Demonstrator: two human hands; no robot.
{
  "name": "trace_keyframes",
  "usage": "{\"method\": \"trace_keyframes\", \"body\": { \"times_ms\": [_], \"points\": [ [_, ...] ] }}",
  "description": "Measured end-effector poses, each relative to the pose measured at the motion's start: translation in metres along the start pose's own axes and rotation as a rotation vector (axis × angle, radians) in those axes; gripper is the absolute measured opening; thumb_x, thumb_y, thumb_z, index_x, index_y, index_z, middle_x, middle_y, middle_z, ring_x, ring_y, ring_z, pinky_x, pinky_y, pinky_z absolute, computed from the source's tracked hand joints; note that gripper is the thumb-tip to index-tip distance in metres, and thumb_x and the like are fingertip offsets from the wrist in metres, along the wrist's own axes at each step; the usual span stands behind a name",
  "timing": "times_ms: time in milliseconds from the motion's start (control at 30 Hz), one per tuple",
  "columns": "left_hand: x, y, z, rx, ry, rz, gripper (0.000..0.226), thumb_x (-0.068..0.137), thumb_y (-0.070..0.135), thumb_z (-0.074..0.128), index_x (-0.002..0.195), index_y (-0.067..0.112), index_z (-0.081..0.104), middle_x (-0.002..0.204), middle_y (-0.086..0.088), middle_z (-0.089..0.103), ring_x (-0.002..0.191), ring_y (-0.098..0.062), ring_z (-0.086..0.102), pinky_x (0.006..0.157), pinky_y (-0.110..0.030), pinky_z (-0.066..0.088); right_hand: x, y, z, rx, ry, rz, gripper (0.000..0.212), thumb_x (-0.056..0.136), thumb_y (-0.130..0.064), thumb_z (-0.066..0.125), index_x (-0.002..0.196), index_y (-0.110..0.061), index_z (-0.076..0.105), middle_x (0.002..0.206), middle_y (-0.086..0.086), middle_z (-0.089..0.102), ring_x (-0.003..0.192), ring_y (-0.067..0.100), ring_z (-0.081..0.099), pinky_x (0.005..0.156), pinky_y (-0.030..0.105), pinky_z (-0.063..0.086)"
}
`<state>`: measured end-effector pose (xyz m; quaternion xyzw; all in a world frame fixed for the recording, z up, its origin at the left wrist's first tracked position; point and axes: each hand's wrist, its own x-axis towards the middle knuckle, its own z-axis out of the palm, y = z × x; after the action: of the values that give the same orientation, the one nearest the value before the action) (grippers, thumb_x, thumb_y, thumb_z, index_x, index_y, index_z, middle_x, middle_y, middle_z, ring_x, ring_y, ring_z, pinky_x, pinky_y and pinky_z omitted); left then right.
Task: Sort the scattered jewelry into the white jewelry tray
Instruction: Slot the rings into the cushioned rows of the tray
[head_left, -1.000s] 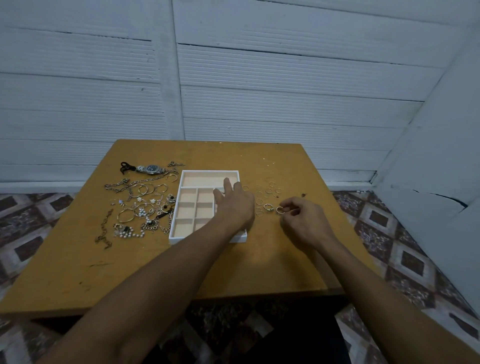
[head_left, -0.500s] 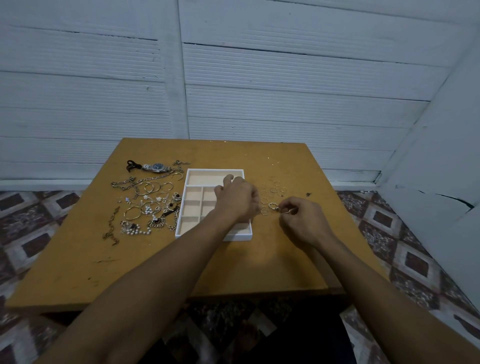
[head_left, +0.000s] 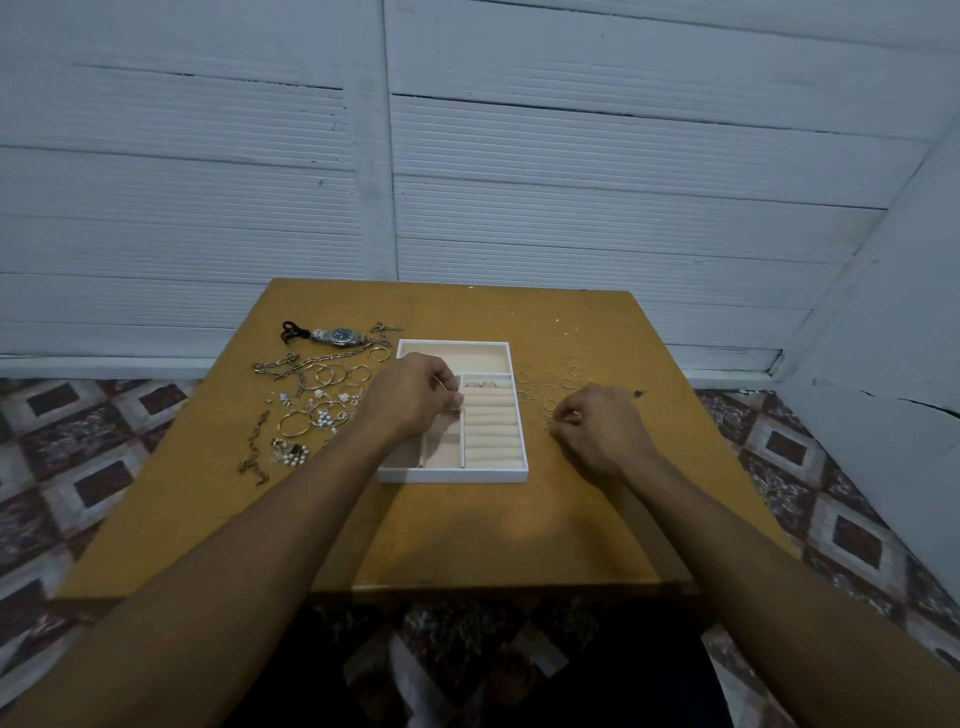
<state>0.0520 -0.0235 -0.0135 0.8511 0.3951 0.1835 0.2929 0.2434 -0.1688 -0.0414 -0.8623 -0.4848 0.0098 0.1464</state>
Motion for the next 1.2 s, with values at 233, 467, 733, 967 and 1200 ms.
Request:
{"method": "trace_keyframes", "body": {
  "times_ms": [233,467,733,967,1200],
  "points": [
    [-0.002,-0.009,-0.004,-0.011,0.005,0.01,0.003,0.081,0.021,0.076,0.083,0.019,0.077,0.08,0.004,0.071,0.076,-0.007,0.059,0.06,-0.021,0.038,0.004,-0.006,0.003,0.012,-0.045,0.031,0.021,0.088,-0.039,0.064,0.101,-0.025,0.071,0.114,-0.002,0.061,0.113,0.02,0.045,0.094,0.037,0.043],
    [0.0,-0.011,-0.002,-0.017,0.013,0.008,0.005,0.083,0.021,0.074,0.085,0.019,0.078,0.085,0.003,0.073,0.083,-0.011,0.064,0.071,-0.023,0.043,0.007,-0.01,0.002,0.045,-0.059,0.042,0.006,0.087,-0.033,0.066,0.089,-0.028,0.065,0.105,-0.003,0.059,0.11,0.019,0.044,0.092,0.036,0.042],
    [0.003,-0.012,0.006,-0.015,0.066,-0.017,0.003,0.081,0.025,0.076,0.081,0.023,0.077,0.08,0.006,0.072,0.079,-0.011,0.064,0.068,-0.026,0.048,0.012,-0.013,-0.008,0.243,-0.065,0.01,0.009,0.084,-0.02,0.069,0.077,-0.023,0.066,0.082,-0.008,0.064,0.083,0.012,0.059,0.069,0.029,0.05],
    [0.004,-0.012,0.012,-0.036,0.07,-0.035,0.004,0.08,0.025,0.077,0.081,0.021,0.077,0.079,0.004,0.072,0.077,-0.012,0.064,0.065,-0.025,0.047,0.022,-0.022,-0.014,0.312,-0.029,-0.073,0.007,0.086,-0.019,0.066,0.08,-0.021,0.065,0.078,-0.005,0.064,0.075,0.013,0.057,0.06,0.024,0.041],
    [0.005,-0.018,0.011,-0.007,0.067,-0.034,0.006,0.078,0.029,0.077,0.08,0.023,0.077,0.078,0.005,0.071,0.078,-0.012,0.064,0.066,-0.027,0.049,0.043,-0.036,-0.005,0.355,0.081,-0.081,0.01,0.084,-0.019,0.06,0.078,-0.021,0.067,0.074,-0.007,0.067,0.071,0.015,0.061,0.065,0.038,0.054]
  ]
}}
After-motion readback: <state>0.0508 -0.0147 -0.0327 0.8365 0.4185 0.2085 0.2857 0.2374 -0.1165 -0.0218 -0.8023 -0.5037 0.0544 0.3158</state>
